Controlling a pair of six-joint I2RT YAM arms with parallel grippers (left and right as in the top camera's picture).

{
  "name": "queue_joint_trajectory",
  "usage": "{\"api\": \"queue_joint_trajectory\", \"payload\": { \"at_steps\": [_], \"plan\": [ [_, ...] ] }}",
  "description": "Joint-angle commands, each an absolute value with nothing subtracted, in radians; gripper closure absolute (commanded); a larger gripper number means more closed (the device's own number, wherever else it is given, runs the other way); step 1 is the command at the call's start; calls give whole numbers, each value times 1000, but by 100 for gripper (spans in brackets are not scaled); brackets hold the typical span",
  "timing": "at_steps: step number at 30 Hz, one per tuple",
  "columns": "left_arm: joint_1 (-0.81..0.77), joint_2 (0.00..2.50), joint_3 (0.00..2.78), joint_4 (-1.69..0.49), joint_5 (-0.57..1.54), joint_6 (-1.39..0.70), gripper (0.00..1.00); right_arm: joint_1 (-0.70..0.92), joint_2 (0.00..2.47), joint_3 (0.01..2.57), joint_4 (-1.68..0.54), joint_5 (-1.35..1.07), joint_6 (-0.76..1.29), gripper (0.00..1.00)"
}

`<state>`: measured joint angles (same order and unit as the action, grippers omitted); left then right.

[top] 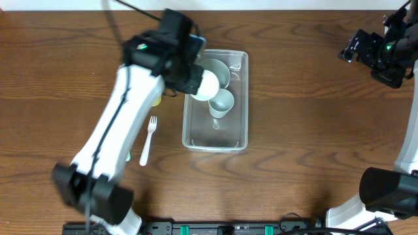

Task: Pack container
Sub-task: 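Carry the white cup and stack it into the grey cup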

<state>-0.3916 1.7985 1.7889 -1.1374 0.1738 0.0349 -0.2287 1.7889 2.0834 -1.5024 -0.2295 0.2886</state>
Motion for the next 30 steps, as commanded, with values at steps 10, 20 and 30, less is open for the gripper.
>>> {"api": "queue_joint_trajectory", "payload": {
  "at_steps": [10, 20, 30],
  "plan": [
    [-412, 1991, 1779, -1121, 173, 51, 94, -234, 1792, 2078, -1504, -236, 302, 1],
    [-412, 1986, 1779, -1124, 173, 29, 83, -235, 1792, 2078, -1504, -236, 302, 1],
    [-386, 1836, 1849, -1194, 81, -68, 58, -234, 1792, 2078, -1504, -236, 302, 1]
  ]
}}
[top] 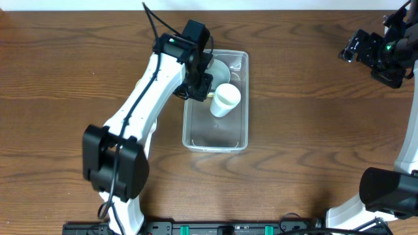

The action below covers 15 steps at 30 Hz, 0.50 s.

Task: Pack container
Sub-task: 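Carry the white cup and stack it into the grey cup, then move the left gripper to the yellow cup and grasp it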

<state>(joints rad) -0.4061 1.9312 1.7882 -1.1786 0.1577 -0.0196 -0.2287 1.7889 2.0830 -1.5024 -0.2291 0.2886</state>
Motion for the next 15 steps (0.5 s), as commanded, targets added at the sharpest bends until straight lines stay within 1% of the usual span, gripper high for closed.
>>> {"api": "queue_joint_trajectory", "payload": {
  "at_steps": [1, 3, 5, 10, 15],
  "plan": [
    [-374, 1811, 1850, -1196, 52, -77, 55, -234, 1792, 2078, -1504, -236, 302, 1],
    [-336, 1762, 1850, -1204, 6, -77, 49, -234, 1792, 2078, -1504, -236, 302, 1],
    [-286, 1735, 1850, -1211, -22, -76, 46, -235, 1792, 2078, -1504, -236, 302, 1],
    [-117, 1766, 1822, -1222, -18, -76, 46, -234, 1792, 2078, -1504, -236, 302, 1],
    [-5, 1896, 1797, -1220, 70, -77, 48, -234, 1792, 2078, -1504, -236, 302, 1]
  ]
}}
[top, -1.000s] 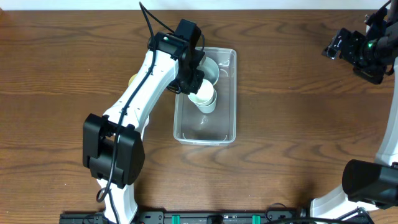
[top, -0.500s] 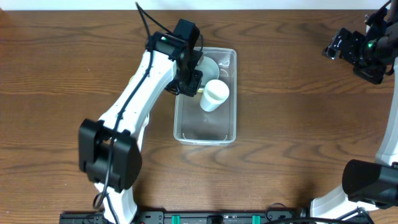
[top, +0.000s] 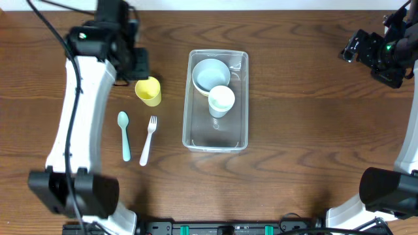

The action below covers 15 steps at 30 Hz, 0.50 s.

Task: Pack container
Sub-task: 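Move the left gripper to the yellow cup and grasp it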

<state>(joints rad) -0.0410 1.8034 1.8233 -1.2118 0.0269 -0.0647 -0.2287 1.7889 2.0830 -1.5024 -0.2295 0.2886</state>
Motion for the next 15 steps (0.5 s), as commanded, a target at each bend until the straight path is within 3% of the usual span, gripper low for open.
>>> {"api": "queue_joint_trajectory", "payload": {
  "at_steps": [1, 7, 12, 15],
  "plan": [
    [7, 1923, 1797, -1219, 78, -77, 48, -234, 1792, 2078, -1504, -237, 302, 1],
    [48, 2055, 1797, -1203, 83, -76, 49, -234, 1792, 2078, -1504, -236, 302, 1],
    [51, 2124, 1797, -1196, 84, -76, 65, -234, 1792, 2078, -1504, -236, 302, 1],
    [51, 2136, 1797, -1179, 104, -76, 68, -234, 1792, 2078, -1504, -236, 302, 1]
  ]
}}
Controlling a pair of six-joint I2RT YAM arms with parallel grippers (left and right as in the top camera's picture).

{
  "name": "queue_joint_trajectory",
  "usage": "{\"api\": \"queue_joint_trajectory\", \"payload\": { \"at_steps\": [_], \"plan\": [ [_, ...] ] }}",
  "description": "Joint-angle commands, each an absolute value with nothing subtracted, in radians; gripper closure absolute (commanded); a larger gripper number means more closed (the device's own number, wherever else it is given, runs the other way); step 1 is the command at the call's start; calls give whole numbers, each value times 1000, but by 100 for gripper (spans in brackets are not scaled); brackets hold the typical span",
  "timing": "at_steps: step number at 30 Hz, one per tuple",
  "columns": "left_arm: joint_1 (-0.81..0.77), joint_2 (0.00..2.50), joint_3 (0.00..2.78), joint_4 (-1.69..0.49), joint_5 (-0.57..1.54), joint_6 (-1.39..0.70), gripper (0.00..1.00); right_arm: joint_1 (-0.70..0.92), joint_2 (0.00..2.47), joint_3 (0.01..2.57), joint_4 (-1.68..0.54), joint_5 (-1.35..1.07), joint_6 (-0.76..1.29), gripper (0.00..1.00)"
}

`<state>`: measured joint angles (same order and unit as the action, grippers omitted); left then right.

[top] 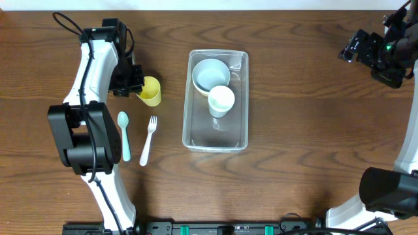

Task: Pack container
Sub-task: 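Move the left gripper to the yellow cup and grasp it, then carry the yellow cup and stack it onto the white cup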

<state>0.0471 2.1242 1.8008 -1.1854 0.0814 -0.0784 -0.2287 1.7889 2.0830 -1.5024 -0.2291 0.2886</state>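
A clear plastic container [187, 134] stands mid-table in the overhead view. Inside it are a pale blue bowl [210, 73] at the far end and a white cup [221, 100] nested in a pale green one. A yellow cup [151, 91] lies on the table left of the container. My left gripper [132, 81] is right against that cup's left side, its fingers apparently spread and holding nothing. The right gripper [367, 52] hangs at the far right edge, away from everything; its jaws do not show clearly.
A teal spoon [124, 135] and a white fork [149, 139] lie side by side on the wood, left of the container and nearer than the yellow cup. The left arm's base stands at the left front.
My left gripper has come down from a spot just beyond the yellow cup to its left side. The cup, cutlery and container contents have not moved.
My left gripper first held a white cup at the container's far left corner, then over the green cup inside. Half a second ago the white cup sat nested in the green one and the gripper was over by the yellow cup, where it now sits.
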Motion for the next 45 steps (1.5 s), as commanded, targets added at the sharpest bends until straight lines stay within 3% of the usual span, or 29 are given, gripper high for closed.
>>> {"api": "queue_joint_trajectory", "payload": {
  "at_steps": [1, 11, 16, 26, 34, 45],
  "plan": [
    [51, 2136, 1797, -1172, 106, -76, 70, -234, 1792, 2078, -1504, -236, 302, 1],
    [51, 2138, 1797, -1162, 130, -76, 72, -235, 1792, 2078, -1504, -236, 302, 1],
    [49, 2132, 1797, -1162, 162, -76, 94, -234, 1792, 2078, -1504, -236, 302, 1],
    [12, 1932, 1988, -1306, 166, -76, 94, -234, 1792, 2078, -1504, -236, 302, 1],
    [-210, 1686, 2042, -1336, 165, -65, 94, -234, 1792, 2078, -1504, -236, 302, 1],
    [-439, 1810, 1940, -1317, 136, -38, 95, -234, 1792, 2078, -1504, -237, 302, 1]
  ]
}}
